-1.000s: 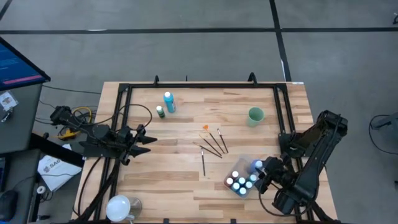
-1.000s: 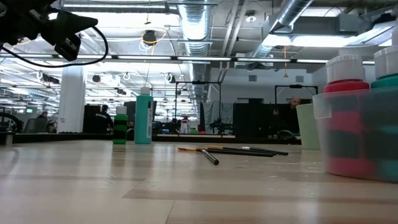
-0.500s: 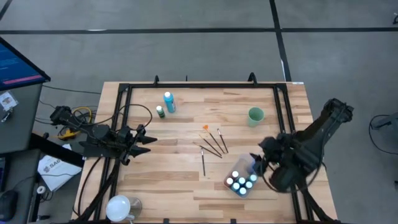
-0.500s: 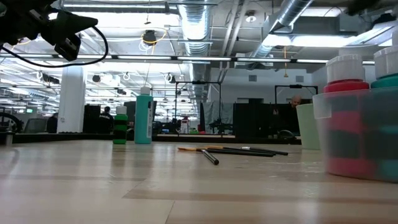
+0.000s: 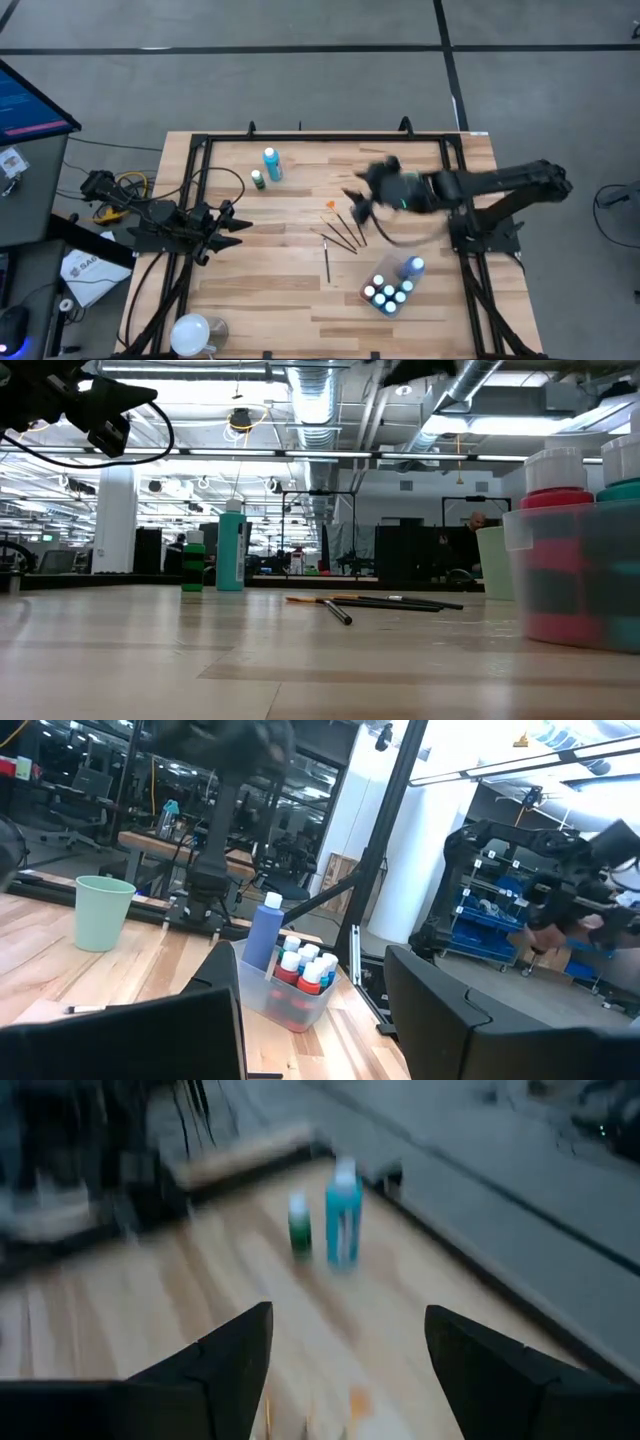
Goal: Pick & Place Paint Supplies
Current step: Put the light blue paint bottle into the transparent bin
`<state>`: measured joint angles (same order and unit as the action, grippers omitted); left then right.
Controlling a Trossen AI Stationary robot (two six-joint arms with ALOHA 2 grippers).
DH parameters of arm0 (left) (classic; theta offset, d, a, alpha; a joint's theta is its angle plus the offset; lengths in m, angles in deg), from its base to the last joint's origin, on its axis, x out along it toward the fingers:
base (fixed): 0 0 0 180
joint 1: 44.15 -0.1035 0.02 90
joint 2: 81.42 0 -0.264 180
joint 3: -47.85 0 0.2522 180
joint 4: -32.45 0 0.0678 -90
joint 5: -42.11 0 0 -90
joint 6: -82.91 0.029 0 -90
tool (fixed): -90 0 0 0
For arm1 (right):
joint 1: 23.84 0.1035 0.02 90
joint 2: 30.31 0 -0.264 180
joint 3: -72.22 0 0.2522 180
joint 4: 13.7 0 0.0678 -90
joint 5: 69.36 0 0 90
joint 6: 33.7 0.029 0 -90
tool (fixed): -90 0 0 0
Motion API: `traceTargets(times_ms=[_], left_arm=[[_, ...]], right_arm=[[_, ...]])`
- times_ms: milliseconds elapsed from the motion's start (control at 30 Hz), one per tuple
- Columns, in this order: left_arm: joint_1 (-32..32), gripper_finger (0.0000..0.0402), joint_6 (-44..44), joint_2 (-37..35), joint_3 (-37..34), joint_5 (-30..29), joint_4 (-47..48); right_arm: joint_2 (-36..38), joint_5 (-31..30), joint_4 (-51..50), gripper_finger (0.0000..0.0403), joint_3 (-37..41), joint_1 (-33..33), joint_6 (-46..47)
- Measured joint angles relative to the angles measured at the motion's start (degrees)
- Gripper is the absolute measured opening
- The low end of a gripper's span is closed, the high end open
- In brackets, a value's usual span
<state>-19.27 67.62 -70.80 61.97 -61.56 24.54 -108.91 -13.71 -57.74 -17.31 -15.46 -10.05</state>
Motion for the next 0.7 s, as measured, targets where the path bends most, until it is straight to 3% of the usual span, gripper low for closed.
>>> traceTargets(times_ms=[267, 433, 700], left_arm=[[0.0, 0.0132, -0.01, 0.4, 0.0, 0.0, -0.37], [0.0, 0.0132, -0.02, 0.76, 0.0, 0.0, -0.57], [0.0, 0.0132, -0.02, 0.76, 0.0, 0.0, -0.76]], right_arm=[[-9.7, 15.43, 22.76, 0.0255, -0.73, -12.73, -9.95], [-18.57, 19.35, 24.14, 0.0255, -6.97, -15.58, -12.47], [-29.82, 20.33, 24.0, 0.0255, -17.93, -16.95, -15.25]])
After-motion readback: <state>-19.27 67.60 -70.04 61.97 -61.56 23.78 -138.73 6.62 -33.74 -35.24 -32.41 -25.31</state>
